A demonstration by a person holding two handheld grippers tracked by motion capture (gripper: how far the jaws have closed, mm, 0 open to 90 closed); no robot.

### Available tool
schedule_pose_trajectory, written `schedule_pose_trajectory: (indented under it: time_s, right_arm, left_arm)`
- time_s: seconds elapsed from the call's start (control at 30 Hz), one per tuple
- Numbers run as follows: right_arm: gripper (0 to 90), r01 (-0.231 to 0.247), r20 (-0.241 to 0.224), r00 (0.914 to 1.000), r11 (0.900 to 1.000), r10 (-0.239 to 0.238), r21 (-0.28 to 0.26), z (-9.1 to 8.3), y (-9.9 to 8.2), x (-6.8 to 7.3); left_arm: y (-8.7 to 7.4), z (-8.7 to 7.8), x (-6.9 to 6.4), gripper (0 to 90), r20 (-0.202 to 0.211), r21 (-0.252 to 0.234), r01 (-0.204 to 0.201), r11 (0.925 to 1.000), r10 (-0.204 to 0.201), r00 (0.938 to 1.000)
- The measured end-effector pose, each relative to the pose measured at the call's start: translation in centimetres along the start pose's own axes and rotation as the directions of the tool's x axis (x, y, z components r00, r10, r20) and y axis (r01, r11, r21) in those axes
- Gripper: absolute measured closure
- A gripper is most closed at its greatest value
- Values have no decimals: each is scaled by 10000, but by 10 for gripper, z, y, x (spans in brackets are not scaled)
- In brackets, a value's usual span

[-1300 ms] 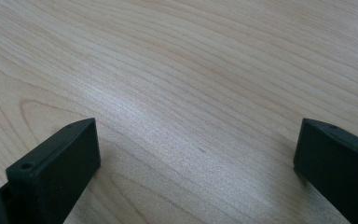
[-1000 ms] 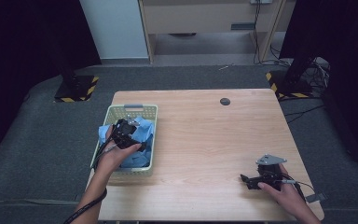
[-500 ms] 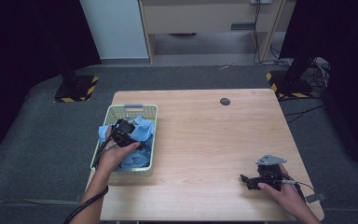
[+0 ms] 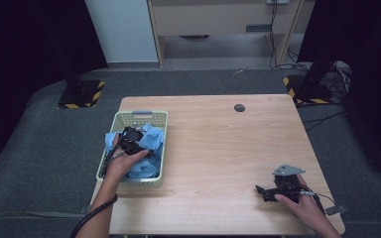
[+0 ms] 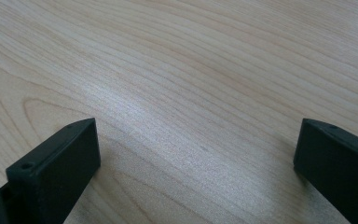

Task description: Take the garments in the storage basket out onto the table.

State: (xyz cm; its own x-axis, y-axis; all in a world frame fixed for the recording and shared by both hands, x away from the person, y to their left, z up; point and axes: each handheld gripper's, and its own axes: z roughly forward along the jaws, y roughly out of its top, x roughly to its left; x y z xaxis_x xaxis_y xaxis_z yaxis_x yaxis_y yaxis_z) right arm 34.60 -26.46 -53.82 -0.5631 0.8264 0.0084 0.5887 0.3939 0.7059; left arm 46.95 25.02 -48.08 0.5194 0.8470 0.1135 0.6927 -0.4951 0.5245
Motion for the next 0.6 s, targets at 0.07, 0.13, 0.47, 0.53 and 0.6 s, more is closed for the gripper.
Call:
schedule_pose_trajectory:
  time_s: [0.07, 0.13, 0.47, 0.53, 0.6]
  right_arm:
    - [5, 1, 0, 10000, 10000, -1, 1, 0, 0, 0]
    - [5, -1, 0, 10000, 10000, 1, 0, 0, 0, 0]
    - [5, -1, 6, 10000, 10000, 1, 6, 0, 0, 0]
    - [5, 3, 4, 10000, 10000, -3, -2, 0, 0, 0]
    - [5, 1, 5, 10000, 10000, -1, 4, 0, 0, 0]
  left_arm:
    - [-1, 3, 1, 9, 87, 5, 72, 10000, -72, 9999]
    - [-2, 6, 3, 8, 194, 78, 163, 9998, -164, 9997]
    - [-14, 17, 12, 1, 410, 227, 561, 9982, -570, 9975]
    - [-15, 20, 11, 0, 437, 319, 448, 9985, -462, 9980]
    - [-16, 23, 10, 0, 527, 401, 523, 9978, -544, 9971]
